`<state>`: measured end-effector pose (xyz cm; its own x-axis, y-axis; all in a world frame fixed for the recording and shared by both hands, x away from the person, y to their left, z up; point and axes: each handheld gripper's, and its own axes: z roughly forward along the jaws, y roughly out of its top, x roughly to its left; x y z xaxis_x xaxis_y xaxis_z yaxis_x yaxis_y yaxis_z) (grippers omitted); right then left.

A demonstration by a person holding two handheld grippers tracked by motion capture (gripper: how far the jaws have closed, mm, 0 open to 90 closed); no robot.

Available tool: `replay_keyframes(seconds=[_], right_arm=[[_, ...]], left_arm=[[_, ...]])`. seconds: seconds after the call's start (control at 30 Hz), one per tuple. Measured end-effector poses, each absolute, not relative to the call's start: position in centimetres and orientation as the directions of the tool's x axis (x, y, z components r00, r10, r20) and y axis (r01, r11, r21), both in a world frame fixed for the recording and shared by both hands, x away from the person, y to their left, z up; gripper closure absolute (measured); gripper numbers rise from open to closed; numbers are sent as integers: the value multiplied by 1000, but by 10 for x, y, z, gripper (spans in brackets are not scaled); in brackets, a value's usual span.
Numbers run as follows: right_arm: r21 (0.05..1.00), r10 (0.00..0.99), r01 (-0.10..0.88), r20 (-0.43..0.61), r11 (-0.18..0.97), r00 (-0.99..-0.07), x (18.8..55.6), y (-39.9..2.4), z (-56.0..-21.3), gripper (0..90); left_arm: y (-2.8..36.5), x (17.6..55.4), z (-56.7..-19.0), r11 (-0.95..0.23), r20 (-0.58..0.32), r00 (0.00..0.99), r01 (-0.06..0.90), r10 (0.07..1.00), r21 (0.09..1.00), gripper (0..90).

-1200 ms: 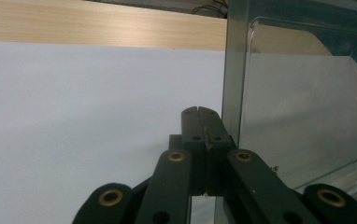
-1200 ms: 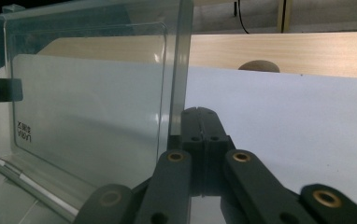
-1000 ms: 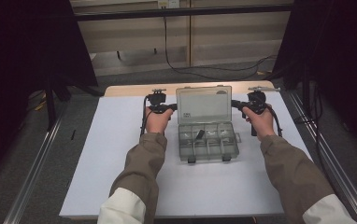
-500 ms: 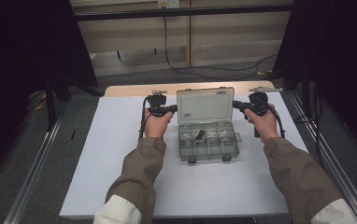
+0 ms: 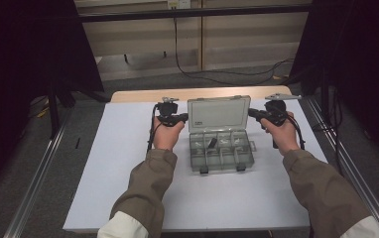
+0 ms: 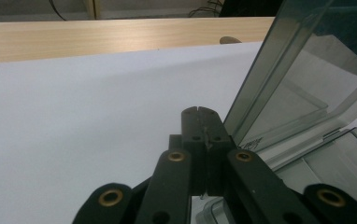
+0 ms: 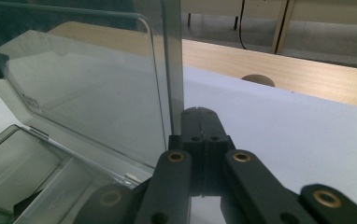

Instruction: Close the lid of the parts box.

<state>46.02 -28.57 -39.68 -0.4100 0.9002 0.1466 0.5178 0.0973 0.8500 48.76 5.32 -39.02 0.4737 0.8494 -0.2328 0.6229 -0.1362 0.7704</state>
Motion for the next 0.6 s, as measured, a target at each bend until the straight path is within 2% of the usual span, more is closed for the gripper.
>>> replay_keyframes(seconds=[0.6], right_arm=[[853, 895, 511, 142, 106, -423, 445, -287, -394, 900]], left_arm=[[53, 476, -387, -155, -215, 479, 621, 851, 769, 900]])
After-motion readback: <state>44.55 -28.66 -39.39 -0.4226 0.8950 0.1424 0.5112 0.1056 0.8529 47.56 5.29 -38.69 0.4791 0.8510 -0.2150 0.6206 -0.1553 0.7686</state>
